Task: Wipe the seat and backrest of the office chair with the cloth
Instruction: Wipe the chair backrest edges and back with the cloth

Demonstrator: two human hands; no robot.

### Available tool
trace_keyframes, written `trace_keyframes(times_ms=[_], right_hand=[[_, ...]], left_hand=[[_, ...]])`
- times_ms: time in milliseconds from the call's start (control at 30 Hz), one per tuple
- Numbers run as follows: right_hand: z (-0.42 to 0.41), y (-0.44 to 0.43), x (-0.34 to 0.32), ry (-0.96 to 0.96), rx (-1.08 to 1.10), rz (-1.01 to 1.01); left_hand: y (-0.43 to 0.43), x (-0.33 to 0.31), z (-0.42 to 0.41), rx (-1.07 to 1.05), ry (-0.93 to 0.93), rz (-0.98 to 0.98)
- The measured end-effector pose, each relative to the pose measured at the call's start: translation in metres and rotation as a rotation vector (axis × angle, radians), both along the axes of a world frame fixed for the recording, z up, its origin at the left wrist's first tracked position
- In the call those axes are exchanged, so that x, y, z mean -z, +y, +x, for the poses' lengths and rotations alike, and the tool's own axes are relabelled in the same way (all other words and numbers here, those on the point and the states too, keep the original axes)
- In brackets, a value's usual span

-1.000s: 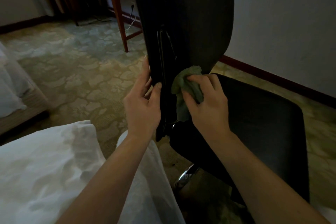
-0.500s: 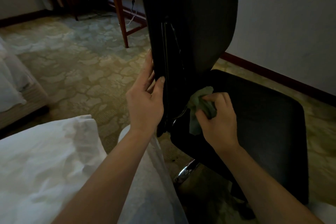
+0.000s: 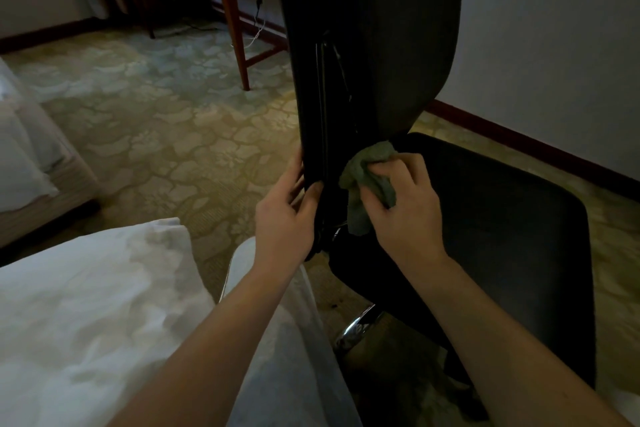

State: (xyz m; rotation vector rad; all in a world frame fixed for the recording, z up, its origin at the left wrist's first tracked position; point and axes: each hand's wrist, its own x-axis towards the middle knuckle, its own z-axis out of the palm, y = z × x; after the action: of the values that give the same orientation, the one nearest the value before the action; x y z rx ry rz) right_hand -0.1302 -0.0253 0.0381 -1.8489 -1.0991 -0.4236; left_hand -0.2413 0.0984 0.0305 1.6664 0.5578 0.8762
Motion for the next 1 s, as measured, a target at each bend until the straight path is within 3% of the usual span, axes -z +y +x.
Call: trace_keyframes(times_ms=[100,233,367,533,1000], right_hand=[[-0.003,-0.004,0.017,0.058,0.004,-0.028],[-0.008,-0.017,0.040,0.197,0.010,-0.235],[-0.010,-0.027,0.033,0.243,0.050,-0.072],[-0.007,-0.008,0.004,0.140,0.085,0.050],[-0.003,-0.006,0.043,0.180,0.031,-0.015]], left_hand=[[0.004,0.001,-0.001,0.011,0.005,0.017],[0.006,0.004,-0.001,0.026,-0.012,0.023],[0.004,0.009,0.000,0.001,-0.041,0.041],[0.004,0.010,0.001,-0.021,-0.044,0.053],[0.001,0.009,0.002,-0.018,-0.051,0.020]])
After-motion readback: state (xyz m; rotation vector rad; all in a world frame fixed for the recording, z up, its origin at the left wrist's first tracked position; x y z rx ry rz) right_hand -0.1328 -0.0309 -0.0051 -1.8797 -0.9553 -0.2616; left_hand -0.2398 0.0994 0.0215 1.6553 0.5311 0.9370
